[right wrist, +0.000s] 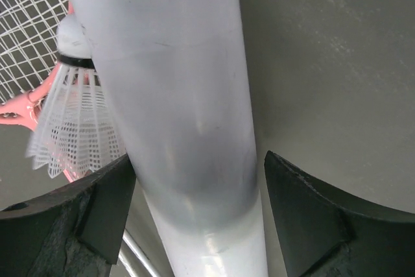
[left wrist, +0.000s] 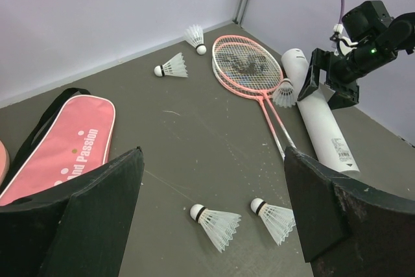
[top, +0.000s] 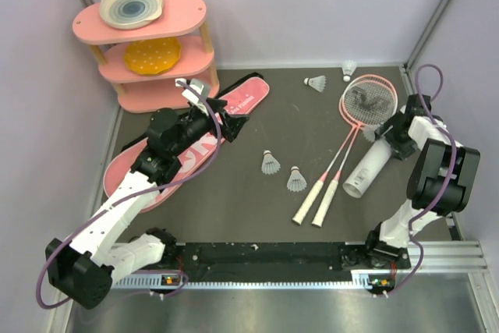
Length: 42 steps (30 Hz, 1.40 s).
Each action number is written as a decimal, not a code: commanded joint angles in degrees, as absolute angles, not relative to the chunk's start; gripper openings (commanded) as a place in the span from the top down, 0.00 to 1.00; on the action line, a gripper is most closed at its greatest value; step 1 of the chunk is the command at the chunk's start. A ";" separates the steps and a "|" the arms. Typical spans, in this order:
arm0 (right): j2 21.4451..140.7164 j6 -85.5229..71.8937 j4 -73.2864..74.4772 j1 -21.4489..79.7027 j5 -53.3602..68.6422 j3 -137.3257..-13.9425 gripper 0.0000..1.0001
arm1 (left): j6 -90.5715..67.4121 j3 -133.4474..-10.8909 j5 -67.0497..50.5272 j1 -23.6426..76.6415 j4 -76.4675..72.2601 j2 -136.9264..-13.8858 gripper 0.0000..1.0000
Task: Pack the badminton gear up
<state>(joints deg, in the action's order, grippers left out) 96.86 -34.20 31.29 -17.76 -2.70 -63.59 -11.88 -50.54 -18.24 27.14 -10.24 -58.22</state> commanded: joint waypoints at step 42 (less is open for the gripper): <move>64.07 -40.26 -19.15 40.86 4.22 -51.85 0.68 | -41.13 -50.89 -29.45 23.56 -20.30 -57.05 0.06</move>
<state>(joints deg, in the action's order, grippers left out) 61.67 -40.16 -4.25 36.10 5.28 -51.42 -33.12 -52.31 -30.85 24.60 -14.00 -62.28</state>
